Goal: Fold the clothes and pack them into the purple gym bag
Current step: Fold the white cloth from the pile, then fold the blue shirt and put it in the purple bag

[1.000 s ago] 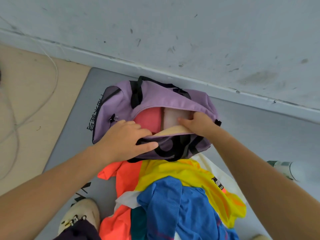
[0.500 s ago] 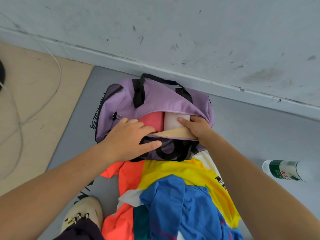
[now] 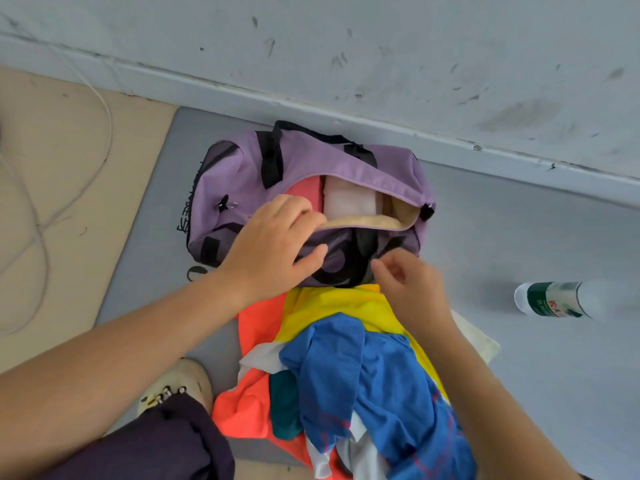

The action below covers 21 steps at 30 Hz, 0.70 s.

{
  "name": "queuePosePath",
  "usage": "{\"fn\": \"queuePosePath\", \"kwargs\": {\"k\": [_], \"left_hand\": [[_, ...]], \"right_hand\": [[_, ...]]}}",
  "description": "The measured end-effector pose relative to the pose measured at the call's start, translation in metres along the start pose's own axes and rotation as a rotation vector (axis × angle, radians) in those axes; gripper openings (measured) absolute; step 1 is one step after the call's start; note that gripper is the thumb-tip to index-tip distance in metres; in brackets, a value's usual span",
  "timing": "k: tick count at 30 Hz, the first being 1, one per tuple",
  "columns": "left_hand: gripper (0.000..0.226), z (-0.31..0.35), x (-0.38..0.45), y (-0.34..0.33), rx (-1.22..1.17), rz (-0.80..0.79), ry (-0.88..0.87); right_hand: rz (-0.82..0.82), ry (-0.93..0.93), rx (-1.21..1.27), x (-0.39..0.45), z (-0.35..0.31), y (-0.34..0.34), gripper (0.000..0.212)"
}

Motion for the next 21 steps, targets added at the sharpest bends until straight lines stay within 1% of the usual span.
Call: {"fn": "queuePosePath", "kwargs": {"k": [1, 2, 3, 4, 5, 6, 7, 8, 9, 11, 12, 13, 14, 15, 17, 19, 21], "left_hand": [[0.028, 0.011, -0.001, 0.0, -0.056, 0.002, -0.025], [0.027, 0.022, -0.003, -0.006, -0.114, -0.057, -0.033], [0.033, 0.031, -0.008, -0.015, -0.157, -0.172, -0.016], [0.039, 0.036, -0.015, -0.028, -0.17, -0.327, 0.027], [0.041, 0.038, -0.025, -0.04, -0.159, -0.488, 0.073], [0.037, 0.039, -0.035, -0.05, -0.156, -0.615, 0.107], [0.03, 0.039, -0.042, -0.055, -0.17, -0.695, 0.136], [0.027, 0.041, -0.046, -0.055, -0.196, -0.743, 0.167], [0.031, 0.043, -0.048, -0.051, -0.24, -0.766, 0.202], [0.052, 0.05, -0.04, -0.032, -0.408, -0.765, 0.287], [0.056, 0.055, -0.033, -0.019, -0.498, -0.766, 0.322], [0.05, 0.061, -0.024, -0.005, -0.564, -0.77, 0.335], [0.038, 0.069, -0.012, 0.014, -0.588, -0.763, 0.322], [0.028, 0.079, 0.0, 0.035, -0.598, -0.736, 0.308], [0.017, 0.102, 0.021, 0.083, -0.663, -0.648, 0.296], [0.013, 0.129, 0.038, 0.131, -0.78, -0.546, 0.275], [0.014, 0.151, 0.046, 0.176, -0.879, -0.427, 0.3]], "right_hand": [[-0.204, -0.134, -0.023, -0.02, 0.017, -0.017, 0.019], [-0.399, -0.228, -0.083, -0.041, 0.03, -0.033, 0.025], [-0.521, -0.246, -0.162, -0.058, 0.04, -0.044, 0.032], [-0.546, -0.215, -0.216, -0.067, 0.044, -0.048, 0.034], [-0.503, -0.181, -0.213, -0.07, 0.042, -0.048, 0.028], [-0.455, -0.165, -0.15, -0.07, 0.036, -0.044, 0.019], [-0.432, -0.166, -0.055, -0.069, 0.03, -0.039, 0.015], [-0.414, -0.171, 0.042, -0.067, 0.025, -0.032, 0.015], [-0.394, -0.18, 0.137, -0.064, 0.017, -0.022, 0.014], [-0.374, -0.186, 0.334, -0.06, -0.007, 0.006, 0.01], [-0.377, -0.182, 0.434, -0.056, -0.02, 0.018, 0.008], [-0.372, -0.171, 0.525, -0.053, -0.034, 0.032, 0.008], [-0.349, -0.143, 0.597, -0.05, -0.052, 0.05, 0.009], [-0.323, -0.111, 0.651, -0.049, -0.07, 0.069, 0.011], [-0.273, -0.043, 0.735, -0.051, -0.109, 0.107, 0.008], [-0.229, 0.028, 0.785, -0.059, -0.145, 0.145, 0.004], [-0.186, 0.061, 0.797, -0.072, -0.172, 0.18, 0.01]]}}
Point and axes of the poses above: each hand's wrist, its own x-axis towards the middle knuckle, its own y-axis out of the back of the hand, z = x × y, the point moved 7 cm from there along x, towards the middle knuckle, and after that the axes turned 4 degrees about z, right-handed, at the moved point
